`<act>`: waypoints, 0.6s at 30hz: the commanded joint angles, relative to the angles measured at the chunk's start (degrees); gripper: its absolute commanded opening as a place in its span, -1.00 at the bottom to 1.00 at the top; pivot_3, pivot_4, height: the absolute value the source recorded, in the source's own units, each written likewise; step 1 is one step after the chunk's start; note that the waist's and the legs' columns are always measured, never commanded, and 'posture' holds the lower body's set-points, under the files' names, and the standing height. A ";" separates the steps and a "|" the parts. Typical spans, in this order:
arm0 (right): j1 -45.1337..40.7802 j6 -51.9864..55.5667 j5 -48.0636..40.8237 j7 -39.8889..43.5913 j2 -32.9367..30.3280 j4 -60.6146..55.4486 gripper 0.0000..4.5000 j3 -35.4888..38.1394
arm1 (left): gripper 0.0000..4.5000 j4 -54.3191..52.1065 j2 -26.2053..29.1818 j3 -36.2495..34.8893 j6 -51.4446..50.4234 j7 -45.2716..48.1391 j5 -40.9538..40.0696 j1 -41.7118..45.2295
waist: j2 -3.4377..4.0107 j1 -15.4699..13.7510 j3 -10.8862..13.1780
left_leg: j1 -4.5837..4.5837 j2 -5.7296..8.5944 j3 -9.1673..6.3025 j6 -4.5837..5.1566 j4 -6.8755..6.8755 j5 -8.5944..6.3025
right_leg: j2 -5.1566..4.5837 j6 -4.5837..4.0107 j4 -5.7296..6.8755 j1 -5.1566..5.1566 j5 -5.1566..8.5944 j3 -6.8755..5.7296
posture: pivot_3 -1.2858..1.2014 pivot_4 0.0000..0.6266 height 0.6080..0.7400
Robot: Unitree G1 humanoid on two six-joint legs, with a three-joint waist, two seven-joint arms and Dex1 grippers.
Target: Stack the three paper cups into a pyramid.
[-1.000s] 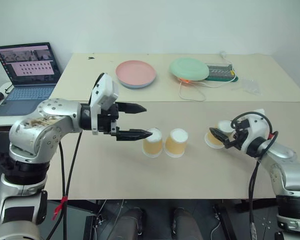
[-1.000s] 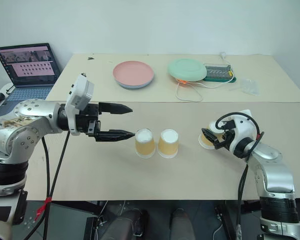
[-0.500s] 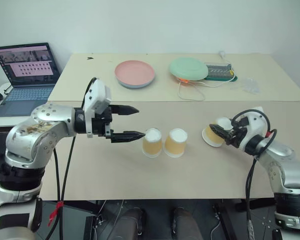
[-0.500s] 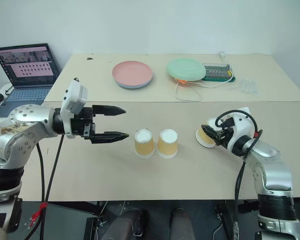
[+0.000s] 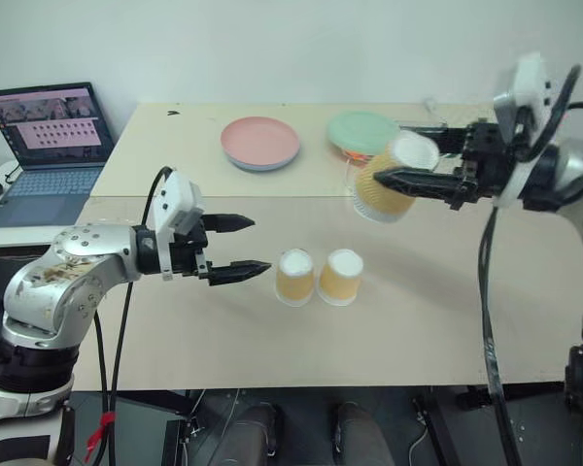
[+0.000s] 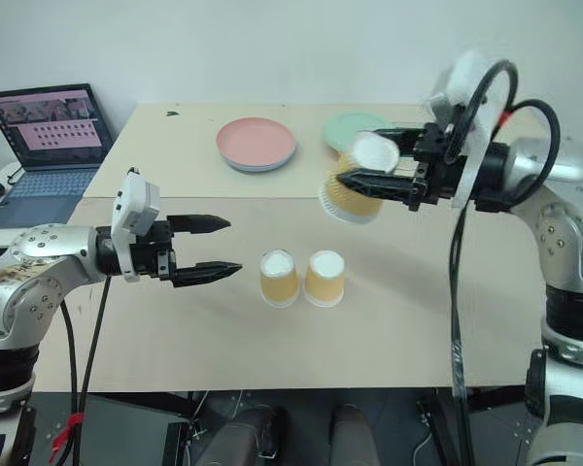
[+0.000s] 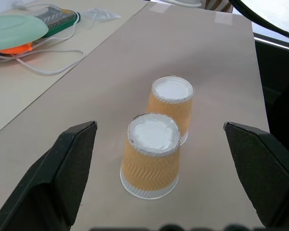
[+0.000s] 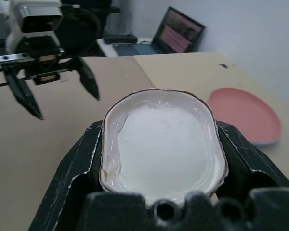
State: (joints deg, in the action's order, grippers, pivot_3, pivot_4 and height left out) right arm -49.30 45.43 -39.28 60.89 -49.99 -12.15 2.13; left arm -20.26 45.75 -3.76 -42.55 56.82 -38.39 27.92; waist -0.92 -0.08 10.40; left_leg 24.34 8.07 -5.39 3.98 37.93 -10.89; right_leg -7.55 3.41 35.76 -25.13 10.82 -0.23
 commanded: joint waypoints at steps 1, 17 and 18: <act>-3.52 -0.19 0.82 5.21 0.58 0.36 0.11 -5.08 | 1.00 -1.97 0.06 -0.92 0.58 -0.08 -0.94 0.49 | 0.00 -0.01 0.00 | 0.01 0.01 0.01 0.00 0.00 0.00 | -0.01 0.00 0.00 -0.01 0.00 0.01 | 0.03 -0.52 0.62; -4.93 -5.98 9.82 7.09 8.66 4.50 0.11 -12.21 | 1.00 -3.15 0.27 -1.04 -0.27 -0.71 -1.26 0.26 | 0.00 0.06 0.00 | 0.01 0.01 0.01 -0.04 0.00 0.01 | 0.02 -0.08 0.11 -0.11 -0.06 0.03 | 0.03 -0.52 0.62; -4.91 -6.28 10.30 7.10 9.11 4.68 0.11 -12.33 | 1.00 -3.20 0.29 -1.03 -0.28 -0.75 -1.25 0.33 | 0.00 0.08 0.00 | 0.01 0.01 0.00 -0.04 0.00 0.01 | 0.03 -0.09 0.11 -0.11 -0.06 0.03 | 0.03 -0.52 0.62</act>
State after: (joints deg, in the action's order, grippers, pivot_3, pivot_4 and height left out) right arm -52.27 41.05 -29.53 68.15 -40.98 -7.05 -10.87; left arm -21.71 45.53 -3.57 -42.75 56.31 -38.59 27.91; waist -0.92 0.00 10.40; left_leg 24.35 8.08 -5.38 3.94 37.93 -10.88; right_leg -7.52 3.32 35.88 -25.25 10.76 -0.20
